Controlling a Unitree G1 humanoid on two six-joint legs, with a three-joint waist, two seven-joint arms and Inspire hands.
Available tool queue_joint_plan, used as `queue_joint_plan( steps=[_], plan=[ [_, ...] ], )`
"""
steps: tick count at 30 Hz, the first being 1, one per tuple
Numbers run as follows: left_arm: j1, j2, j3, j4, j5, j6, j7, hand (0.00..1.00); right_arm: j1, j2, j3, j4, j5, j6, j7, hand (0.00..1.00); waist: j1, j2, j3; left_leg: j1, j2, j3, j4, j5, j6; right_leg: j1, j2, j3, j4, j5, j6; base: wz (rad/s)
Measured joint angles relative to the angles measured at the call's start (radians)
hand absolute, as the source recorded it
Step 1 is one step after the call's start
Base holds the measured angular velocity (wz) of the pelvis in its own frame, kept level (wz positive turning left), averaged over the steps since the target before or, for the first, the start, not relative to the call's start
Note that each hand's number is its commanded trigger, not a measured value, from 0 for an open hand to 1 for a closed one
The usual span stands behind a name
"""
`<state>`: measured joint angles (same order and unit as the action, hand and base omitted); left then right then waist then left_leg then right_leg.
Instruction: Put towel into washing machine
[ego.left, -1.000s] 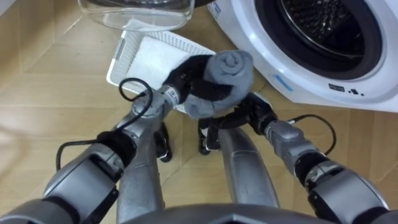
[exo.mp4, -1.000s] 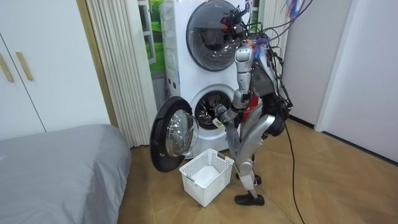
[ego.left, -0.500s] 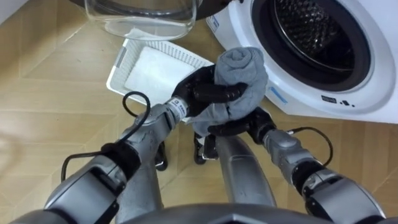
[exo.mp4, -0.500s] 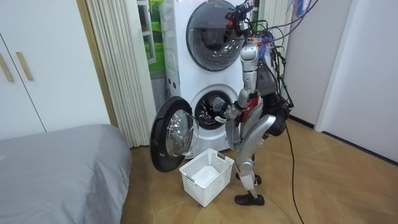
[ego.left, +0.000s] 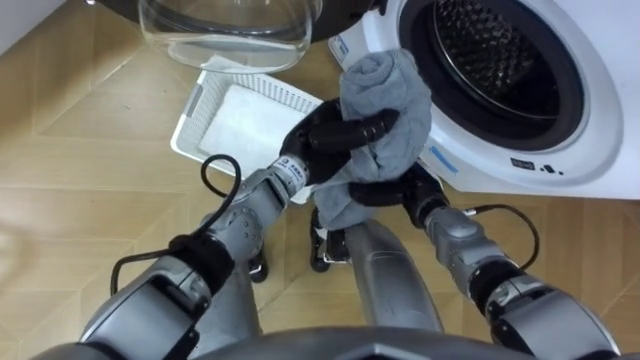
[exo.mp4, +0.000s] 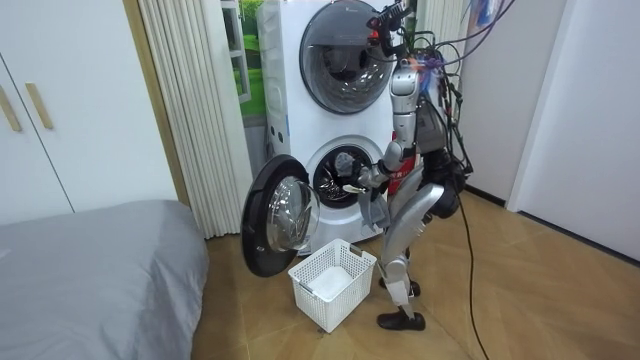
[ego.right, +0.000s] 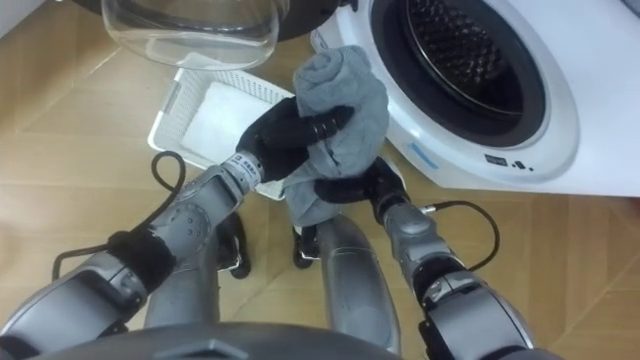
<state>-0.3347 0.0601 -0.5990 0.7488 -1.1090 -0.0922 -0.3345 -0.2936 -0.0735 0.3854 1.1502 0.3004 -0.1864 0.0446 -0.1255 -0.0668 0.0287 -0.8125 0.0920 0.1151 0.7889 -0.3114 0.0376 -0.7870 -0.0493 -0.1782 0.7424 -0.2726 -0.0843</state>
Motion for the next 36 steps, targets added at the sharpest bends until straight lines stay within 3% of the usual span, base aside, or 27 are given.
queue_joint_plan(
  steps=[2,3,4,13,15,19,25,28,30,36],
  plan=[
    [0.000,-0.001,0.005,0.000,-0.002,0.000,0.000,1.00,0.000,0.000,0.004,-0.001,-0.001,-0.004,-0.012,1.00,0.004,0.009,0.0008,0.000,0.001,0.000,0.000,0.000,0.000,0.000,0.000,0.000,0.000,0.000,0.000,0.00],
    [0.000,-0.002,0.006,0.000,-0.013,0.000,0.000,0.54,0.002,0.000,0.006,-0.001,0.000,-0.009,-0.019,1.00,0.009,0.014,0.0011,0.001,0.001,0.000,0.000,0.000,0.000,0.000,0.001,0.000,0.000,0.000,0.000,0.00],
    [0.001,-0.002,0.006,0.000,-0.022,0.000,0.000,0.00,0.004,-0.001,0.005,-0.003,0.000,-0.011,-0.022,1.00,0.013,0.016,0.0010,0.001,0.001,0.000,-0.001,0.000,-0.001,0.000,0.001,0.000,0.000,0.000,0.000,0.00],
    [0.051,-0.012,0.046,0.000,-0.100,-0.001,0.000,0.00,0.045,-0.005,-0.005,-0.009,0.010,-0.014,-0.072,1.00,0.078,0.040,0.0025,0.021,0.003,-0.001,-0.053,0.021,-0.011,0.023,0.011,-0.003,-0.054,0.020,-0.010,0.00],
    [0.079,-0.005,0.064,0.000,-0.103,-0.002,-0.001,0.00,0.064,-0.006,-0.012,-0.008,0.020,-0.003,-0.089,1.00,0.091,0.055,0.0038,0.031,0.002,-0.005,-0.066,0.023,-0.014,0.035,0.013,-0.008,-0.068,0.020,-0.010,0.05],
    [0.127,0.016,0.116,0.000,-0.084,-0.007,0.002,0.00,0.085,-0.008,-0.045,-0.012,0.070,0.006,-0.102,1.00,0.113,0.061,0.0054,0.034,0.000,-0.004,-0.086,0.027,-0.019,0.034,0.013,-0.009,-0.079,0.019,-0.012,0.02],
    [0.197,0.032,0.216,0.061,0.172,-0.035,0.152,0.00,0.097,-0.010,-0.116,-0.012,0.146,0.025,-0.178,1.00,0.141,0.064,0.0063,0.039,-0.002,-0.001,-0.102,0.030,-0.023,0.035,0.012,-0.011,-0.088,0.019,-0.012,0.00],
    [0.205,0.031,0.240,0.126,0.351,-0.039,0.256,0.00,0.095,-0.011,-0.159,-0.010,0.155,0.037,-0.216,1.00,0.155,0.072,0.0116,0.038,-0.004,-0.005,-0.100,0.030,-0.023,0.035,0.011,-0.011,-0.090,0.018,-0.012,0.02],
    [0.208,0.030,0.240,0.157,0.462,-0.036,0.329,0.00,0.062,-0.014,-0.173,0.014,0.188,0.061,-0.234,1.00,0.158,0.080,0.0174,0.035,-0.018,-0.011,-0.105,0.036,-0.019,0.033,0.000,-0.015,-0.084,0.013,-0.010,0.10],
    [0.222,0.029,0.241,0.157,0.614,-0.011,0.432,0.00,0.003,-0.035,-0.174,0.058,0.281,0.124,-0.254,1.00,0.162,0.080,0.0180,0.034,-0.037,-0.016,-0.129,0.049,-0.009,0.029,-0.022,-0.024,-0.086,0.012,-0.002,0.11]
  ],
)
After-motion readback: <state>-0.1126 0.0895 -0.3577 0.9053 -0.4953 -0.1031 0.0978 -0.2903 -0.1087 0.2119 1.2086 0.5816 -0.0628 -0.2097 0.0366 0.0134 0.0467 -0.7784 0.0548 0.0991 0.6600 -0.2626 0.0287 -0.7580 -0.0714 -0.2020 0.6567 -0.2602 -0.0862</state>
